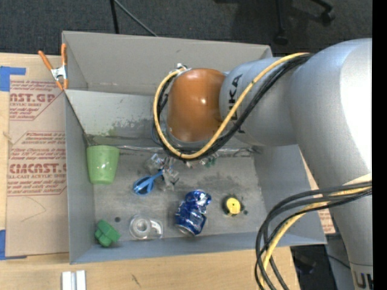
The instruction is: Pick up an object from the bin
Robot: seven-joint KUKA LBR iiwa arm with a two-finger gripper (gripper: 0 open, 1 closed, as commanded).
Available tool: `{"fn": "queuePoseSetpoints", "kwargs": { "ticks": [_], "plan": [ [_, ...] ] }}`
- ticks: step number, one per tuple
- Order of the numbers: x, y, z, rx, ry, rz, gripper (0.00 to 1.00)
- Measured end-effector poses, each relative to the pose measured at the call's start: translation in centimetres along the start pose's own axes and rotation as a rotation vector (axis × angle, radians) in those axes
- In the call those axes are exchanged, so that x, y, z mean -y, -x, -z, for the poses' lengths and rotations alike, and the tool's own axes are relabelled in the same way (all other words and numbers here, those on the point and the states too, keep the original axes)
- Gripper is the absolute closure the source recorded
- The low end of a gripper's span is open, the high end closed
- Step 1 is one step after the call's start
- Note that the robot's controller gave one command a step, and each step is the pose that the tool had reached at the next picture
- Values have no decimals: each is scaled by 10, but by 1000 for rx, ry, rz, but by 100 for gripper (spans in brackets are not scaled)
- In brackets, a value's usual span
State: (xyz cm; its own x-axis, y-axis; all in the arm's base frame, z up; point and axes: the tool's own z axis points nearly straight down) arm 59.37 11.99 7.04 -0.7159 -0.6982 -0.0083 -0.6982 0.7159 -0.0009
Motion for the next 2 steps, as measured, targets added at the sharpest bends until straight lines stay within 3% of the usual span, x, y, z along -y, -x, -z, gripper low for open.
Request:
{"fn": "queuePoseSetpoints", "kwargs": {
  "ticks": [1,2],
  "plan": [
    [-1,1,4,-4,2,-2,100],
    [-1,2,31,-3,0,-3,100]
  ]
}}
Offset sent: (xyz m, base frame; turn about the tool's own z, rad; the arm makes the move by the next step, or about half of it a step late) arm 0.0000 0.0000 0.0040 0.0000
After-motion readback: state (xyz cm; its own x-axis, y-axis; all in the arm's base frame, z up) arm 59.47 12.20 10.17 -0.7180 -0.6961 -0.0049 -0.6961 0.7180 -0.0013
